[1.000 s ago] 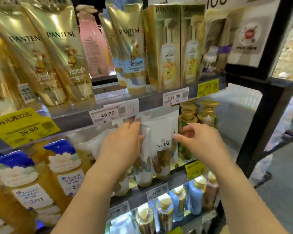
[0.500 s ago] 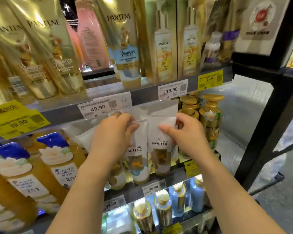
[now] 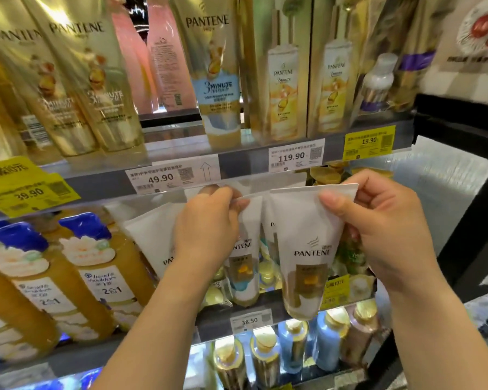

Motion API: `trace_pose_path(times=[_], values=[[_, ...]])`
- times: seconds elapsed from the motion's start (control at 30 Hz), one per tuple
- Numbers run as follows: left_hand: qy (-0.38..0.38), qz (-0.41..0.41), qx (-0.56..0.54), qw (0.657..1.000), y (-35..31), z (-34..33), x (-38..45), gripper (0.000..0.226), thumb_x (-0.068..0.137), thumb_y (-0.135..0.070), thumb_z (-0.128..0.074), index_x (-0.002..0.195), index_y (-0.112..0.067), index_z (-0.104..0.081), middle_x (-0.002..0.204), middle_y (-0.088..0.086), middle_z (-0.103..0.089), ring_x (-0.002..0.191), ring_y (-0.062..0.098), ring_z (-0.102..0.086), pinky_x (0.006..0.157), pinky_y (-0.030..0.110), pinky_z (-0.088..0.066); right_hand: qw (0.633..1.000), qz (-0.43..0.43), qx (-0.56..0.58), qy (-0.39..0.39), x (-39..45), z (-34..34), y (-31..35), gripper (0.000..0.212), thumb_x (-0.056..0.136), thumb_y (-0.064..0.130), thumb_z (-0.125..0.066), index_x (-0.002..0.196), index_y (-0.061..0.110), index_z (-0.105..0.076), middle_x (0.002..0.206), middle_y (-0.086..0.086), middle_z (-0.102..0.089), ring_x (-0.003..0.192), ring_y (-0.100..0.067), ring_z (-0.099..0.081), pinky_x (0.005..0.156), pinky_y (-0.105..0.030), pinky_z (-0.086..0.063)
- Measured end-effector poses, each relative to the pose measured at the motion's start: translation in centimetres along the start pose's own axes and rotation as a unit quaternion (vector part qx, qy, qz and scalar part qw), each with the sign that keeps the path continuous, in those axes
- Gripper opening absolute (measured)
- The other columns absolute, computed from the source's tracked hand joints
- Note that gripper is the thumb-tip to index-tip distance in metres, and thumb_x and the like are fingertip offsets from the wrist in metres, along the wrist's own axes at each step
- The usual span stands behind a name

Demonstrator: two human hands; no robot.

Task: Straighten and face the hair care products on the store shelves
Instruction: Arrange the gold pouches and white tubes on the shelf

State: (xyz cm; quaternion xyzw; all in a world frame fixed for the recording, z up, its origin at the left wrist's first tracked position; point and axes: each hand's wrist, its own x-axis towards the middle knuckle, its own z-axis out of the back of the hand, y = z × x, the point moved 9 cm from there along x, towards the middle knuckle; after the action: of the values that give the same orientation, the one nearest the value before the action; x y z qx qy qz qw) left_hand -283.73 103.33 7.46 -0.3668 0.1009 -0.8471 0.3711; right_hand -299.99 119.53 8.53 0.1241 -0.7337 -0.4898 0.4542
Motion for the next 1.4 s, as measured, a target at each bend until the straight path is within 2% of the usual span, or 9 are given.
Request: trace_pose_path(times=[0.23,0.4,0.57,0.67,0.77,0.93,1.07,1.2,1.4], values=[[0.01,-0.008,-0.005,1.0,-1.5,-1.3,1.0,0.022,0.091,-0.032,-0.069,0.098,-0.013,-0.075,0.093,0.007,-0.075,0.089,0.025,-0.067,0.077,0.041,-0.056,0.995,-0.037,0.023,0.085,0.2,-2.2,-2.1,0.018,0.075,0.028,-0.085,0.069,0.026,-0.068,0.061,0.004,-0.068,0.044,-0.002,-0.053,0.042,-0.013,-0.041],[0.071,0.004,-0.052,0.996,0.0,-0.3,0.2,0.034,0.087,-0.019,-0.074,0.121,-0.017,-0.07,0.113,0.007,-0.072,0.103,0.024,-0.068,0.089,0.044,-0.056,0.988,-0.06,0.061,0.128,0.0,-4.8,-3.8,0.014,0.074,0.033,-0.082,0.072,0.026,-0.069,0.063,-0.002,-0.068,0.044,-0.008,-0.055,0.041,-0.018,-0.046],[0.038,0.062,-0.047,0.996,3.2,2.9,-1.5,0.058,0.083,0.004,-0.068,0.129,-0.03,-0.065,0.107,-0.009,-0.063,0.07,0.0,-0.067,0.057,0.018,-0.057,0.987,-0.049,0.067,0.134,-0.4,-7.8,-4.9,0.017,0.074,0.034,-0.08,0.071,0.024,-0.066,0.059,0.001,-0.067,0.042,-0.006,-0.056,0.042,-0.017,-0.046],[-0.014,0.063,-0.006,0.998,4.1,5.5,-2.7,0.045,0.089,-0.004,-0.062,0.126,-0.028,-0.067,0.111,-0.012,-0.062,0.059,0.003,-0.066,0.059,0.024,-0.059,0.985,-0.061,0.076,0.141,-0.9,-9.3,-5.7,0.016,0.075,0.031,-0.081,0.069,0.03,-0.066,0.06,-0.001,-0.066,0.045,-0.007,-0.058,0.045,-0.019,-0.049],[-0.054,0.057,0.028,0.996,4.6,7.0,-3.5,0.033,0.092,-0.011,-0.063,0.122,-0.023,-0.07,0.121,-0.001,-0.069,0.078,0.017,-0.069,0.076,0.043,-0.06,0.988,-0.05,0.056,0.137,-0.9,-10.3,-6.0,0.017,0.078,0.032,-0.079,0.07,0.034,-0.065,0.061,0.001,-0.066,0.048,-0.006,-0.061,0.048,-0.019,-0.05],[-0.063,0.075,0.081,0.992,5.4,7.0,-4.1,0.033,0.092,-0.008,-0.065,0.122,-0.022,-0.07,0.12,0.0,-0.07,0.096,0.01,-0.064,0.082,0.028,-0.053,0.986,-0.04,-0.027,0.16,-1.0,-11.9,-6.6,0.026,0.088,0.029,-0.077,0.07,0.036,-0.06,0.062,0.009,-0.068,0.055,-0.006,-0.068,0.049,-0.019,-0.052],[-0.051,0.089,0.089,0.991,5.4,7.0,-4.5,0.031,0.093,-0.013,-0.063,0.121,-0.024,-0.069,0.114,-0.001,-0.071,0.086,0.018,-0.069,0.073,0.042,-0.06,0.984,-0.039,-0.088,0.148,-0.9,-12.2,-7.2,0.017,0.091,0.031,-0.073,0.078,0.034,-0.062,0.075,0.012,-0.072,0.06,-0.005,-0.072,0.051,-0.029,-0.06],[-0.072,0.091,0.118,0.986,5.5,7.2,-5.0,0.031,0.096,-0.022,-0.06,0.127,-0.027,-0.064,0.115,-0.004,-0.071,0.097,0.016,-0.067,0.079,0.034,-0.057,0.985,-0.031,-0.099,0.139,-0.4,-12.5,-7.3,0.024,0.098,0.023,-0.064,0.098,0.047,-0.063,0.086,0.018,-0.073,0.07,-0.005,-0.074,0.068,-0.037,-0.064],[-0.114,0.101,0.086,0.985,5.9,8.5,-6.0,0.036,0.096,-0.03,-0.061,0.132,-0.026,-0.061,0.111,-0.007,-0.073,0.096,0.011,-0.067,0.073,0.026,-0.056,0.964,0.041,-0.234,0.12,-0.2,-13.2,-5.7,0.035,0.1,0.011,-0.056,0.131,0.027,-0.061,0.107,0.003,-0.063,0.071,0.009,-0.067,0.066,-0.005,-0.049]])
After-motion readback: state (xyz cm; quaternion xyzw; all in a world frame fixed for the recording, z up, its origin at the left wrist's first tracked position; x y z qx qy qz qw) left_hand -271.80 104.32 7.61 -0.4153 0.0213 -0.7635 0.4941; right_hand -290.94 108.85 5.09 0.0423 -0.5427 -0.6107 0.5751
